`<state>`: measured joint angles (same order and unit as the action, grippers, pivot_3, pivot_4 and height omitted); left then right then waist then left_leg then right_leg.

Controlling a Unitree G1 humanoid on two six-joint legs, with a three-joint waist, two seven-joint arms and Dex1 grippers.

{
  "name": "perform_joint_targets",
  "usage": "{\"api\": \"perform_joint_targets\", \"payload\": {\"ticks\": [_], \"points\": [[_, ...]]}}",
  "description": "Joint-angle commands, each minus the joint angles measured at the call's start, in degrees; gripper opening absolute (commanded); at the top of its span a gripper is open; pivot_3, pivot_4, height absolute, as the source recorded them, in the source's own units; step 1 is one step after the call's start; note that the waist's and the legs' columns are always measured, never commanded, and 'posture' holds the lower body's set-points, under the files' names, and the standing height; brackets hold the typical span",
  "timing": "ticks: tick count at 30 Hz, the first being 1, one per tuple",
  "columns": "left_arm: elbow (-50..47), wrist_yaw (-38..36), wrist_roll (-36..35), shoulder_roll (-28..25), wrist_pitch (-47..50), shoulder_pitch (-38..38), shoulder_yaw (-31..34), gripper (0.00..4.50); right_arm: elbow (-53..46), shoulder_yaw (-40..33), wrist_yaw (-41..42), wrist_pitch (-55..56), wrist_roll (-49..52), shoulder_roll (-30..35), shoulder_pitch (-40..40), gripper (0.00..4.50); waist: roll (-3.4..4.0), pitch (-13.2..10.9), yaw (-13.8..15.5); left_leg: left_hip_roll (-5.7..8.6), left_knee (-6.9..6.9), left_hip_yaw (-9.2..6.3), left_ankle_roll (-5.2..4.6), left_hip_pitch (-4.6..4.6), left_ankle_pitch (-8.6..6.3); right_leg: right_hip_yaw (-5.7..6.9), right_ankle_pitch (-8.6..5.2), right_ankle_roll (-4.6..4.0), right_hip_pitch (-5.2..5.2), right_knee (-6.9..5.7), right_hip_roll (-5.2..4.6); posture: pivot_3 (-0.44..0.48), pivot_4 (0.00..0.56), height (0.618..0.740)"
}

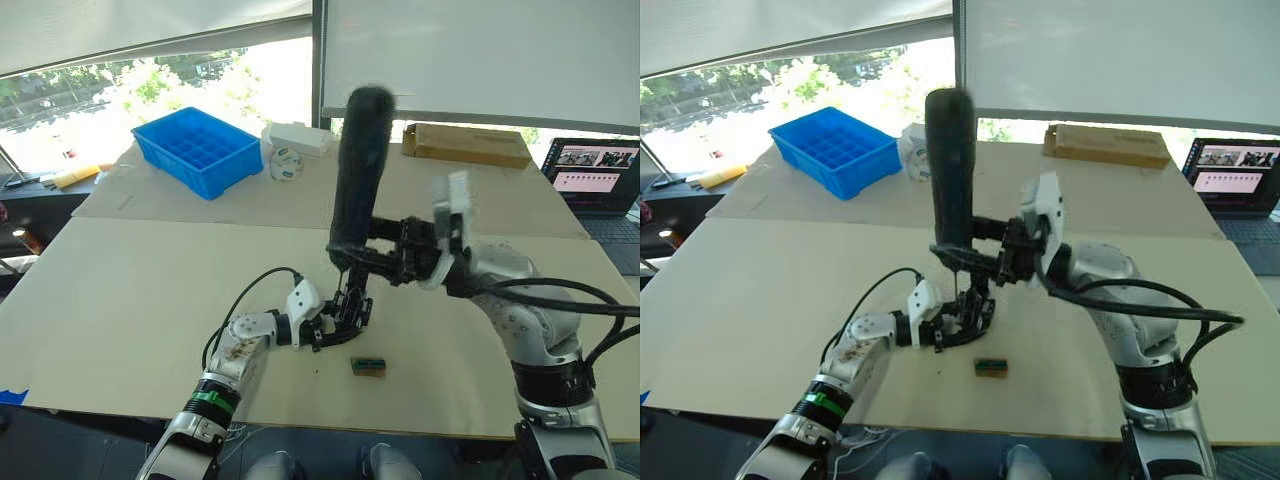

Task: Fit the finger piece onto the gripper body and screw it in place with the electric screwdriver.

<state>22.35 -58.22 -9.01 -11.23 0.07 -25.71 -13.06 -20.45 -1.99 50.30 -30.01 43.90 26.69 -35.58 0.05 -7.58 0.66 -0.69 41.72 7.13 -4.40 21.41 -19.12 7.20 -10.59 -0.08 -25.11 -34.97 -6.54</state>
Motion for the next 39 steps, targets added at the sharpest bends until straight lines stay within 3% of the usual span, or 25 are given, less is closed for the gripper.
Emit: {"api": "perform_joint_targets", "payload": {"ticks": [1, 13, 17, 27, 32, 34, 39], "points": [[3.09, 1.80, 2.39, -0.32, -0.06, 0.19, -1.02, 2.44, -4.95, -4.20, 2.65, 4.19, 2.75, 1.03, -1.77, 1.91, 0.00, 0.00, 0.05, 0.00, 0.00, -0.02, -0.02, -0.01, -0.01, 0.00, 0.00, 0.01, 0.05, 0.02, -0.01, 0.000, 0.150, 0.740], [3.17, 3.91, 1.34, 0.30, -0.48, 0.15, -0.22, 2.44, -8.36, -8.98, 1.47, 1.18, 7.61, 7.79, 0.94, 1.91, -0.03, -0.02, 0.14, 0.05, 0.01, -0.03, -0.16, -0.04, -0.09, -0.02, 0.05, 0.02, 0.08, 0.01, -0.43, 0.000, 0.150, 0.740], [1.39, 3.98, 0.82, -0.61, 0.16, 1.11, 0.36, 4.37, -9.96, -11.62, -0.62, -0.17, 10.57, 9.58, 2.03, 1.91, -0.04, -0.03, 0.04, 0.04, 0.00, -0.04, -0.15, -0.04, -0.09, -0.03, 0.05, 0.02, 0.07, 0.02, -0.43, 0.000, 0.150, 0.740], [-6.11, 0.84, -3.69, -8.27, 2.93, 5.24, 4.83, 4.48, -13.51, -21.52, -6.62, -6.58, 22.57, 19.65, 5.45, 1.91, -0.04, -0.19, -0.50, 0.00, -0.15, -0.05, -0.09, -0.03, -0.07, -0.06, 0.00, -0.07, -0.05, 0.01, -0.41, 0.000, 0.150, 0.740], [-10.26, -7.30, -10.51, -16.52, 6.55, 8.30, 9.59, 4.48, -13.80, -31.77, -4.16, -7.19, 20.76, 24.90, 16.59, 1.91, -0.14, -0.28, -0.01, 0.00, -0.23, -0.07, -0.08, -0.01, -0.07, -0.04, -0.01, -0.07, -0.05, 0.09, -0.42, 0.000, 0.150, 0.740], [-11.64, -14.19, -14.05, -21.26, 7.54, 10.07, 11.19, 4.48, -13.38, -37.72, -1.71, -7.68, 19.21, 26.55, 23.59, 1.91, -0.11, -0.40, 0.11, 0.01, -0.24, -0.06, -0.08, 0.04, -0.07, -0.04, -0.02, -0.06, -0.09, 0.12, -0.41, 0.000, 0.150, 0.740], [-8.80, -24.82, -18.07, -29.84, 3.56, 11.70, 17.25, 4.48, -12.55, -50.82, 5.81, -2.65, 10.26, 24.33, 40.81, 1.91, -0.04, -0.77, 0.85, 0.02, -0.13, -0.12, -0.08, 0.33, -0.06, 0.09, -0.10, 0.07, -0.16, 0.14, -0.35, 0.000, 0.150, 0.740]]}}
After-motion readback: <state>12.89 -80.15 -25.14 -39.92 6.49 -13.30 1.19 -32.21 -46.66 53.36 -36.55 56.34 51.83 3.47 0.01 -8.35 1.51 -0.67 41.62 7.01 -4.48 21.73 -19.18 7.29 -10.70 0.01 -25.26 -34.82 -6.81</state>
